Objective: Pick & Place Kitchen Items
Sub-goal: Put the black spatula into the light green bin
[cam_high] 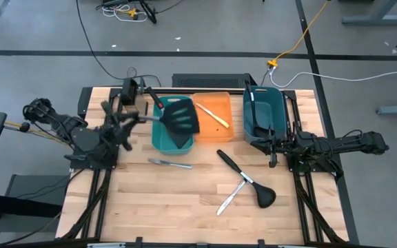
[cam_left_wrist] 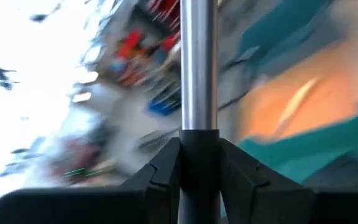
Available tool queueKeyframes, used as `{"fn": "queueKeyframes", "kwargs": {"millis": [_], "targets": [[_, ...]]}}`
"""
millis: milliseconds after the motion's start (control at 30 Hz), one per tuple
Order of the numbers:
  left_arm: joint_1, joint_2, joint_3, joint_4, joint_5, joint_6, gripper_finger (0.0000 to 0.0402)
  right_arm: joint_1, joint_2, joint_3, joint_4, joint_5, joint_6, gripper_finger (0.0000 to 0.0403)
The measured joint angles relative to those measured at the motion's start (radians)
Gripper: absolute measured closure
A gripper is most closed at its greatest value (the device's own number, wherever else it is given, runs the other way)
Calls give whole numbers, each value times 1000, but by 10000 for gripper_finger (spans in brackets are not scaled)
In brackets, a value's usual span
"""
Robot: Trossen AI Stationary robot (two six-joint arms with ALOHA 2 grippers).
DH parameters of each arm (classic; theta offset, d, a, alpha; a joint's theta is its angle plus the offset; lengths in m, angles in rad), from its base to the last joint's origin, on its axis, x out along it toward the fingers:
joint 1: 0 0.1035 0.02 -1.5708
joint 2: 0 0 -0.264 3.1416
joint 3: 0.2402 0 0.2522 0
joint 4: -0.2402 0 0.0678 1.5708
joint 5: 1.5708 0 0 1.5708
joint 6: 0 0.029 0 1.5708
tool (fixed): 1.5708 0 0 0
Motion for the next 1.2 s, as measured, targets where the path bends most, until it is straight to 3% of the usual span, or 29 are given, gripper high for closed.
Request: {"fn": "queueKeyframes", "kwargs": {"millis": [67, 233, 400, 667, 1200], "targets": [[70, 21, 15, 6, -38, 128, 318, 0, 3, 0, 0, 0, 0, 394], [286, 41, 14, -5, 22, 407, 318, 0, 6, 0, 0, 0, 12, 394], [485, 49, -5, 4, 139, 705, 318, 0, 6, 0, 1, 0, 10, 394], [699, 82, -138, 68, 339, 982, 318, 0, 6, 0, 0, 26, 0, 394], [806, 218, -173, 74, 570, 1088, 318, 0, 16, 0, 1, 45, 0, 394]]}}
